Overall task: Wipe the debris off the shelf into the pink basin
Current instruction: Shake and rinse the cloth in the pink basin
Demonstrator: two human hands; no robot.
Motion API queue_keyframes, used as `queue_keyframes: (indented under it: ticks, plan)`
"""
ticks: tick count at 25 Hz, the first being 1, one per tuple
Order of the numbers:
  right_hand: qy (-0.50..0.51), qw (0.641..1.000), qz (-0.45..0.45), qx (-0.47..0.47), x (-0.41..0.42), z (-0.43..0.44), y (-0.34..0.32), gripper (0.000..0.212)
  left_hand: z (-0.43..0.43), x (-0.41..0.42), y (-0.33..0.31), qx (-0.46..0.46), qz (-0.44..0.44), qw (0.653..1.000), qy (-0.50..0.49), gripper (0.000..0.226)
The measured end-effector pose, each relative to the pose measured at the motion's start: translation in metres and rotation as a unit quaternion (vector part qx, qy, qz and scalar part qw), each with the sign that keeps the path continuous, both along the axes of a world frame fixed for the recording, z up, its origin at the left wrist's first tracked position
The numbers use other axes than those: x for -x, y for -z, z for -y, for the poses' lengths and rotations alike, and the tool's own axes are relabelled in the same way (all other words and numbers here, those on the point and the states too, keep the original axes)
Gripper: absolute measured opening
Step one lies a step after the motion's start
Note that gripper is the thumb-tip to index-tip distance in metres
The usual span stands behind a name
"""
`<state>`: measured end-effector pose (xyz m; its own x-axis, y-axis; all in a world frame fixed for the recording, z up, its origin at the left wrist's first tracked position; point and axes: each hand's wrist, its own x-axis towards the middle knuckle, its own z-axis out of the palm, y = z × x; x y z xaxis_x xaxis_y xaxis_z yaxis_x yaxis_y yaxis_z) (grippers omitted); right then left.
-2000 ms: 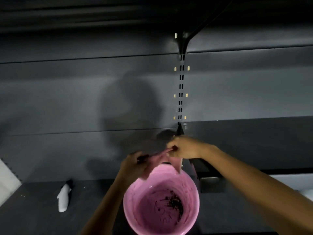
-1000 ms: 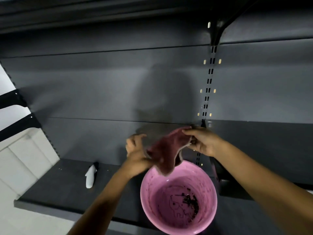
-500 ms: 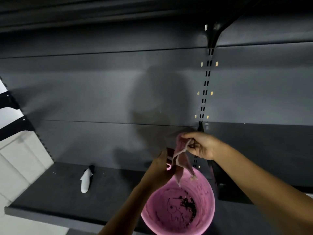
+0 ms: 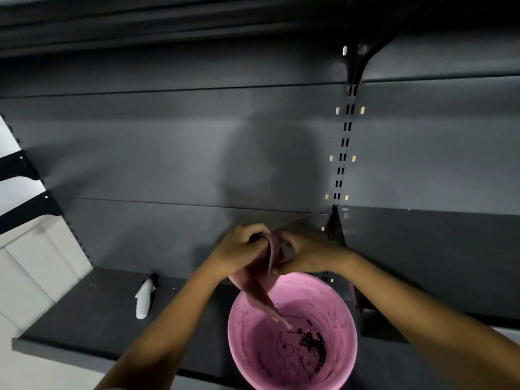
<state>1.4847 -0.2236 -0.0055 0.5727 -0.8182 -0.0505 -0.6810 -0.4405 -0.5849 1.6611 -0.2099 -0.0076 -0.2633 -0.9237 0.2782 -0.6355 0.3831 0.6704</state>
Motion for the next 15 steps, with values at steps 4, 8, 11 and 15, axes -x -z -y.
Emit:
queue_keyframes:
  ticks: [4, 8, 11, 15]
  plan:
    - [-0.047, 0.981, 0.117, -0.148, -0.018, -0.007, 0.007, 0.020, -0.003, -0.011, -0.011, -0.011, 0.015, 1.000, 0.000, 0.020]
    - [0.093, 0.988, 0.003, 0.122, -0.021, -0.003, 0.008, 0.065, -0.005, -0.018, -0.008, -0.008, 0.009, 0.999, -0.053, 0.011]
    - [0.052, 0.990, -0.045, 0.125, -0.028, -0.009, 0.015, 0.084, -0.004, -0.015, -0.006, -0.001, -0.016, 0.997, -0.081, 0.018]
    - [0.115, 0.978, 0.001, 0.175, -0.027, -0.008, 0.014, 0.031, -0.007, -0.013, -0.006, -0.003, -0.026, 0.996, -0.080, 0.019]
